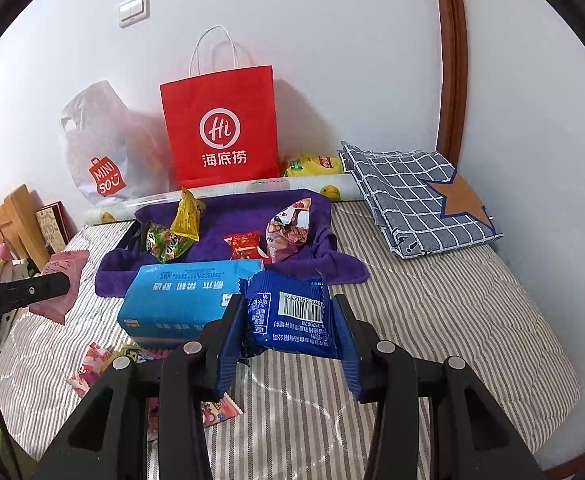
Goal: Organize snacks
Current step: 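Carry the pink candy and blue packet over the purple towel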
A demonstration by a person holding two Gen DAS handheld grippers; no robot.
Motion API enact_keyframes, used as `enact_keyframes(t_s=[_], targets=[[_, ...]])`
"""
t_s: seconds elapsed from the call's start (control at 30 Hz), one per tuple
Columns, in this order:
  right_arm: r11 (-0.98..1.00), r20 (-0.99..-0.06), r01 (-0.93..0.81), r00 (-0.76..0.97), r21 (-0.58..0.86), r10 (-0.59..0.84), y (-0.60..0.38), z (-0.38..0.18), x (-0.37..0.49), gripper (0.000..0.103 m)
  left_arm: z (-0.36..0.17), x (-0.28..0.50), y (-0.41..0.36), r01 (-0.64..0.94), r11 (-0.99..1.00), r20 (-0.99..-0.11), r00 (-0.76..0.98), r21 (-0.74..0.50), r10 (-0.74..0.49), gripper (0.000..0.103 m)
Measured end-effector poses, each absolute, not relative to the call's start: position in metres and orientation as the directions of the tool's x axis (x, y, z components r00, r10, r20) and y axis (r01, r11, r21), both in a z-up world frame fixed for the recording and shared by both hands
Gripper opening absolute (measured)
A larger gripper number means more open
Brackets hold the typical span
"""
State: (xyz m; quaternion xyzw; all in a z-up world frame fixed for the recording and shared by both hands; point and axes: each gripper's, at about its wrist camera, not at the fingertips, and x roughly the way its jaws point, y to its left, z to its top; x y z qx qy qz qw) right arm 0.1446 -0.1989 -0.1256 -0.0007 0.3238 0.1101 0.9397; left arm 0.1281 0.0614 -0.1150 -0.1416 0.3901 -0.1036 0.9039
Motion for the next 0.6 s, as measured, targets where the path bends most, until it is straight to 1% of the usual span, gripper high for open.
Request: enact_keyframes(t_s=[0.6], targets=[[0.973, -0.587, -0.217, 0.780, 0.073, 0.218, -0.190, -0.108, 0.177, 0.041, -0.100, 0.162, 0.064, 0.083, 0.942, -0.675, 0.677, -0.324, -0.292, 0.029]])
